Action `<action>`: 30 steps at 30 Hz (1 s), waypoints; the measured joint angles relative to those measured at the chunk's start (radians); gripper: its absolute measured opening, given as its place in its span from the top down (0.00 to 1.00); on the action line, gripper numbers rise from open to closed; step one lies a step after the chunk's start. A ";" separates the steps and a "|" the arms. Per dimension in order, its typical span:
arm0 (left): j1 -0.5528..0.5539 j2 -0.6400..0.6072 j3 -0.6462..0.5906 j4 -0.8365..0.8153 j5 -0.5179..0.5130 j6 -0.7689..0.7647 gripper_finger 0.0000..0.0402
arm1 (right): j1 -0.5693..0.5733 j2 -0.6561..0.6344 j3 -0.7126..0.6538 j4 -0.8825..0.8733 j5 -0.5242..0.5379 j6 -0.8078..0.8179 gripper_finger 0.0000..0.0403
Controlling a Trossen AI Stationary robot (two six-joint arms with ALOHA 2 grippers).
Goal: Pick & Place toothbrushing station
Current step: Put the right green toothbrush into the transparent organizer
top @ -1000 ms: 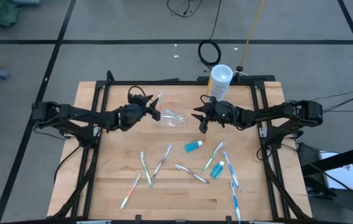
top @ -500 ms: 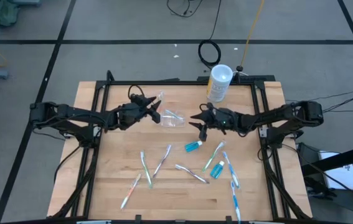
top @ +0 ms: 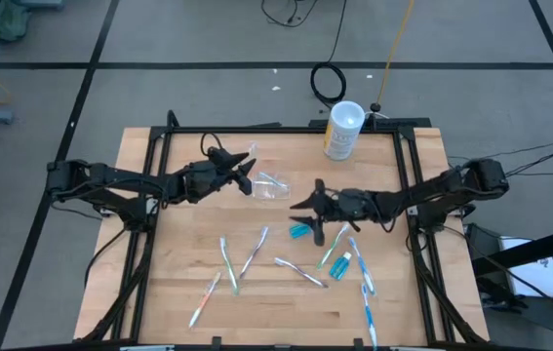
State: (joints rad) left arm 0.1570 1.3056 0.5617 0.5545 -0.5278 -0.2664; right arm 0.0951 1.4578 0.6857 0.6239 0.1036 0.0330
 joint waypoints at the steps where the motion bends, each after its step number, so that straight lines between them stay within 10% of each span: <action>1: 0.000 0.000 0.000 0.000 0.000 -0.001 0.62 | 0.018 0.000 0.022 -0.045 0.000 -0.011 0.68; 30: -0.004 0.000 0.000 -0.009 0.032 -0.030 0.62 | 0.169 -0.005 0.022 -0.775 0.025 0.901 0.68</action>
State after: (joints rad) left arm 0.1532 1.3056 0.5621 0.5454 -0.4961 -0.2966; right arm 0.2646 1.4530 0.7072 -0.1510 0.1282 0.9343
